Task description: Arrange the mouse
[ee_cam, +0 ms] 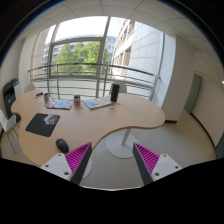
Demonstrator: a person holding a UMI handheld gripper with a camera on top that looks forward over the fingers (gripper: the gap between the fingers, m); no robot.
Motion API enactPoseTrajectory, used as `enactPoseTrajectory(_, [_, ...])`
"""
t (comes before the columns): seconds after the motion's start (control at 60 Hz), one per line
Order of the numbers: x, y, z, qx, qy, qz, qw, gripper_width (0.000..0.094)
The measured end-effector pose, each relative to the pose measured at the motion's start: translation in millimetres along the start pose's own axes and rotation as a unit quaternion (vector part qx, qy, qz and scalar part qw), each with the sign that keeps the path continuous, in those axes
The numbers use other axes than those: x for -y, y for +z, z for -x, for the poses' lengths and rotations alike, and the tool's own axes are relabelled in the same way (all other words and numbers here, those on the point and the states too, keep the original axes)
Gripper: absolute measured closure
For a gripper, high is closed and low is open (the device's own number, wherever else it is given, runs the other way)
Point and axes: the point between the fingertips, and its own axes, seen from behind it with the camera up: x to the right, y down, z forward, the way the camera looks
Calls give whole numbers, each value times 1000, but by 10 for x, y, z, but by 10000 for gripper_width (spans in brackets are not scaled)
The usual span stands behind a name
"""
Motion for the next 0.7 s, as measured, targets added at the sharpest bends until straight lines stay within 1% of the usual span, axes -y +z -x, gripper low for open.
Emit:
enactPoseTrajectory(0.183, [-126,-28,58,-22,9,2,1000,94])
enactPoseTrajectory(0.317, [-501,-55,306,-34,15,16,999,95])
enactPoseTrajectory(0.367, [-712,-42,482,-27,20,30,999,93])
enactPoseTrajectory(0.433, [-905,9,762,-15,37,35,999,93])
enactPoseTrajectory(0.5, [-1131,106,1056,-3,35,54,998,95])
enactPoseTrajectory(0.583, [-1293,349,1499,12,23,60,998,95])
enactPoseTrajectory(0.7, [-1351,655,1919,32,3,66,997,93])
